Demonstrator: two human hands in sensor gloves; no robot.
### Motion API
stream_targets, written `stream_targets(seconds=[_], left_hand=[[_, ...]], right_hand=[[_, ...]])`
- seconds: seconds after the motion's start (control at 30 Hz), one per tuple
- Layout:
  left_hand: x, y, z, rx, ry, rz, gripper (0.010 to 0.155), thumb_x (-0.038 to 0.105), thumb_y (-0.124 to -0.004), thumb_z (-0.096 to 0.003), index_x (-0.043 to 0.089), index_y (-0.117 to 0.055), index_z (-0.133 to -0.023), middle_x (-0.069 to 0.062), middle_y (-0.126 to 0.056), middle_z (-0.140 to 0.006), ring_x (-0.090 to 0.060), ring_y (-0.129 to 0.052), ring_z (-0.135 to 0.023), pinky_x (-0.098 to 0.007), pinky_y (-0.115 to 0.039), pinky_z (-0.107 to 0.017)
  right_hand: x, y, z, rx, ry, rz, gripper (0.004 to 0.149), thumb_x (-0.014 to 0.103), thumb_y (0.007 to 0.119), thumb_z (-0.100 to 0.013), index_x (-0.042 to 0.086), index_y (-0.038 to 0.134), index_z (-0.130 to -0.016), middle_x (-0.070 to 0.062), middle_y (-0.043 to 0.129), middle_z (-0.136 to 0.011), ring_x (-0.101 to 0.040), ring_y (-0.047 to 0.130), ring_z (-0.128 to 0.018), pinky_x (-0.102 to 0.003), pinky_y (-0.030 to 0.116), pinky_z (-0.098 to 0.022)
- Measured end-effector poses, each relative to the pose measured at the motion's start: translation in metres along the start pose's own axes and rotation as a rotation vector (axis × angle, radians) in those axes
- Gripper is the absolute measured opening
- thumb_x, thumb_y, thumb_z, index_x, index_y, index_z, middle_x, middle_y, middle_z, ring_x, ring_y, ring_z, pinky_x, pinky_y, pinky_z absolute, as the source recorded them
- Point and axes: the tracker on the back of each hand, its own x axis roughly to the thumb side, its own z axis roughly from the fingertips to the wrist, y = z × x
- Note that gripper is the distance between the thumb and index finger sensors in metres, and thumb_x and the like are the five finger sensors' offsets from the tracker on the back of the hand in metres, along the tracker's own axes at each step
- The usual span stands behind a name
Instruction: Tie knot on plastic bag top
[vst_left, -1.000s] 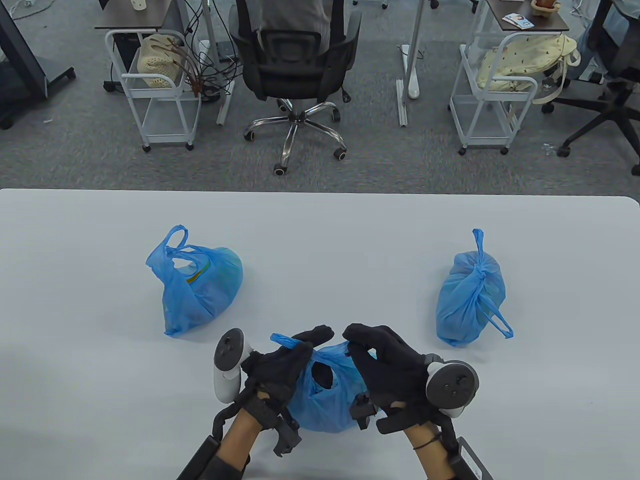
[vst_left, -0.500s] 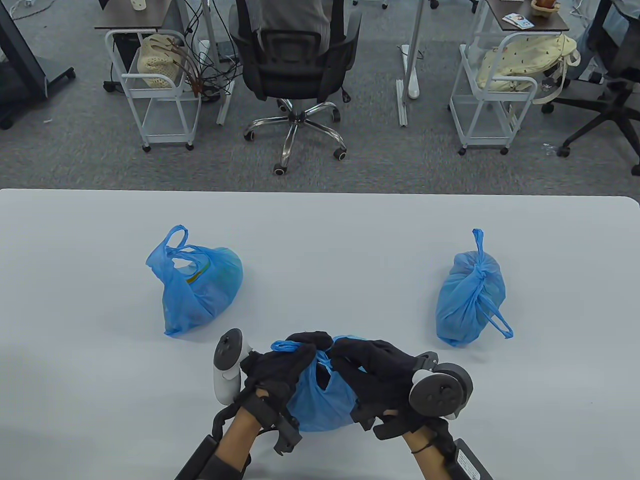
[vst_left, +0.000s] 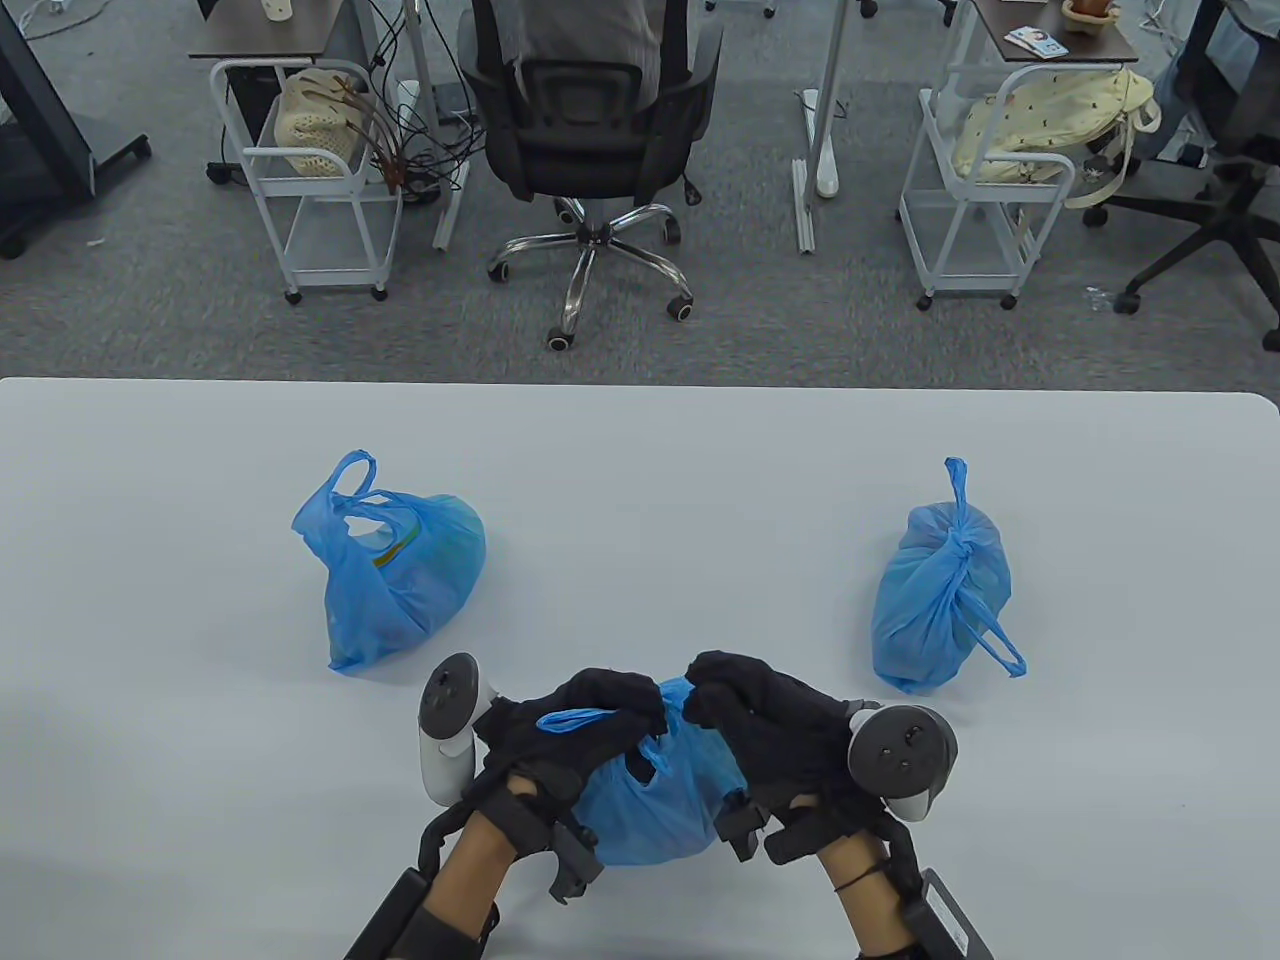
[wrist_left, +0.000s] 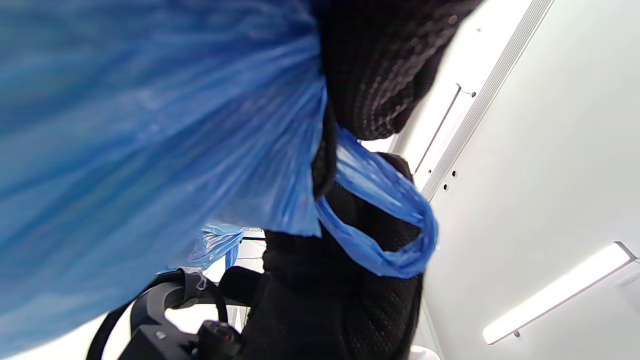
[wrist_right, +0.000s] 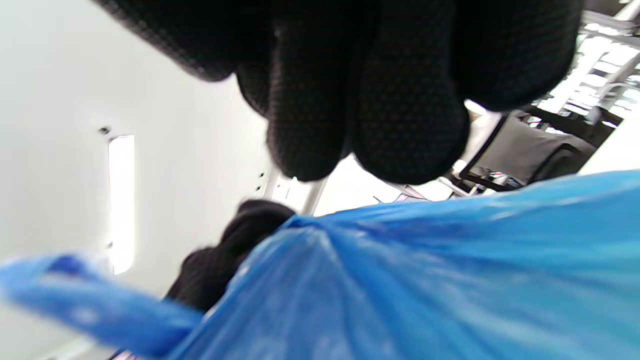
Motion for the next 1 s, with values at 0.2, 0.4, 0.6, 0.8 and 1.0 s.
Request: stream_targets(seconds=[0.2, 0.4, 0.6, 0.8, 1.0], left_hand=[[0.004, -0.005, -0.001, -0.046, -0.009, -0.046, 0.035, 0.026, -0.089, -0.0456, 0.027, -0.088, -0.081, -0.005, -0.101, -0.076, -0.009, -0.114, -0.044, -0.041, -0.088, -0.061], [0.018, -0.004, 0.002, 0.003, -0.066, -0.316, 0.035, 0.023, -0.091, -0.0440, 0.027, -0.091, -0.079, -0.007, -0.102, -0.074, -0.012, -0.114, -0.043, -0.044, -0.087, -0.061], [0.035, -0.013, 0.012, 0.200, -0.186, -0.771, 0.033, 0.022, -0.093, -0.0422, 0.032, -0.095, -0.074, -0.004, -0.101, -0.077, -0.014, -0.111, -0.040, -0.047, -0.085, -0.061], [0.044, -0.031, 0.017, 0.284, -0.318, -1.119, 0.032, 0.020, -0.095, -0.0410, 0.036, -0.097, -0.069, 0.001, -0.100, -0.079, -0.015, -0.111, -0.032, -0.045, -0.090, -0.056], [0.045, -0.032, 0.019, 0.330, -0.331, -1.129, 0.030, 0.018, -0.095, -0.0414, 0.036, -0.098, -0.065, 0.002, -0.100, -0.079, -0.015, -0.112, -0.028, -0.044, -0.091, -0.053]], right_hand=[[-0.014, 0.025, 0.001, 0.403, 0.133, -0.018, 0.062, 0.030, 0.075, -0.050, 0.014, 0.053, -0.105, -0.023, 0.060, -0.107, -0.055, 0.052, -0.100, -0.076, 0.038, -0.062], [-0.008, 0.029, -0.001, 0.330, 0.064, 0.133, 0.048, 0.023, 0.082, -0.047, 0.014, 0.072, -0.092, -0.009, 0.092, -0.074, -0.039, 0.090, -0.074, -0.072, 0.057, -0.057], [-0.010, 0.030, 0.000, 0.341, 0.081, 0.125, 0.048, 0.024, 0.084, -0.047, 0.012, 0.073, -0.092, -0.009, 0.093, -0.072, -0.036, 0.093, -0.070, -0.071, 0.060, -0.057], [-0.010, 0.031, 0.001, 0.343, 0.081, 0.150, 0.049, 0.025, 0.084, -0.047, 0.011, 0.073, -0.093, -0.008, 0.094, -0.071, -0.036, 0.094, -0.069, -0.070, 0.061, -0.056], [-0.009, 0.033, 0.002, 0.352, 0.074, 0.161, 0.050, 0.026, 0.085, -0.047, 0.011, 0.073, -0.093, -0.007, 0.095, -0.071, -0.035, 0.096, -0.068, -0.070, 0.063, -0.056]])
